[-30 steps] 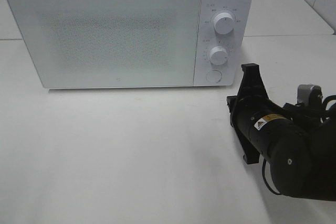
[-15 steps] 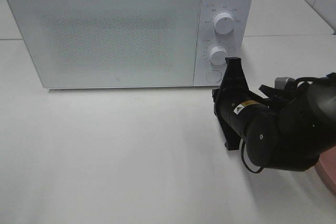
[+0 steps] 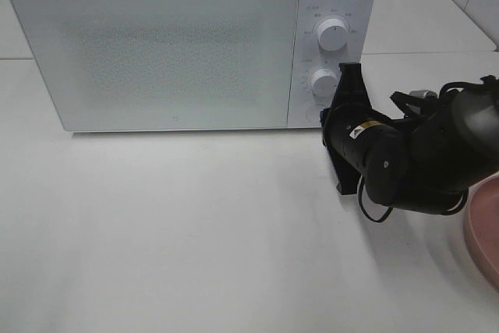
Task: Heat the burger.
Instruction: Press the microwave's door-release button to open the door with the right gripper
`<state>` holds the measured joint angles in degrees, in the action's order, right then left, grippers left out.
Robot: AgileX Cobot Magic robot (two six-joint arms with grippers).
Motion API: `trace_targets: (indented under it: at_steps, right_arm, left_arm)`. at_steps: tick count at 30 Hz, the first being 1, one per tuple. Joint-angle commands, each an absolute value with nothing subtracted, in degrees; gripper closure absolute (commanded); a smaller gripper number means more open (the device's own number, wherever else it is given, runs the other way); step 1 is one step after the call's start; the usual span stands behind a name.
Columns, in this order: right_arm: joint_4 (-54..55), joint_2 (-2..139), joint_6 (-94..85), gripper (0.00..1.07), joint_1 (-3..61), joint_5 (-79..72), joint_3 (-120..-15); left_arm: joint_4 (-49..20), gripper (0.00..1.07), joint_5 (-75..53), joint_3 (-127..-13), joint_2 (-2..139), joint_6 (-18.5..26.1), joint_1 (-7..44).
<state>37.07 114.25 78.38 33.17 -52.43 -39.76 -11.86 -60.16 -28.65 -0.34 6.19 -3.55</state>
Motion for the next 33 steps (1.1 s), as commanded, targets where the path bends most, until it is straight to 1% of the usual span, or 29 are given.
trace_targets:
  at_steps: [1,9,13,15,33]
  right_arm:
    - [36.55,115.74,78.61,1.07,32.83,-52.25,-41.37]
    - [37.70,118.95,78.67,1.07,32.83,-53.23,-44.52]
    - [37.93,119.63,78.55,1.07,32.09,-53.11,-45.55]
    - [37.82,120.32,78.38,1.07,30.54,-52.48,-47.10]
    - [35.92,122.27,81.70,1.07,30.37,-53.57,-49.05]
  left_arm:
    - [-12.03,0.04,-59.30,-28.53,-1.72,5.96,-3.84]
    - [-12.03,0.04,-59.30,-28.53,-1.72,5.96,-3.84]
    - [-12.03,0.04,-59.30,-28.53,-1.72,5.96,-3.84]
    - [-12.03,0.04,-59.30,-28.53,-1.72,5.96,-3.84]
    - [-12.03,0.04,-59.30,-28.53,-1.72,5.96,-3.84]
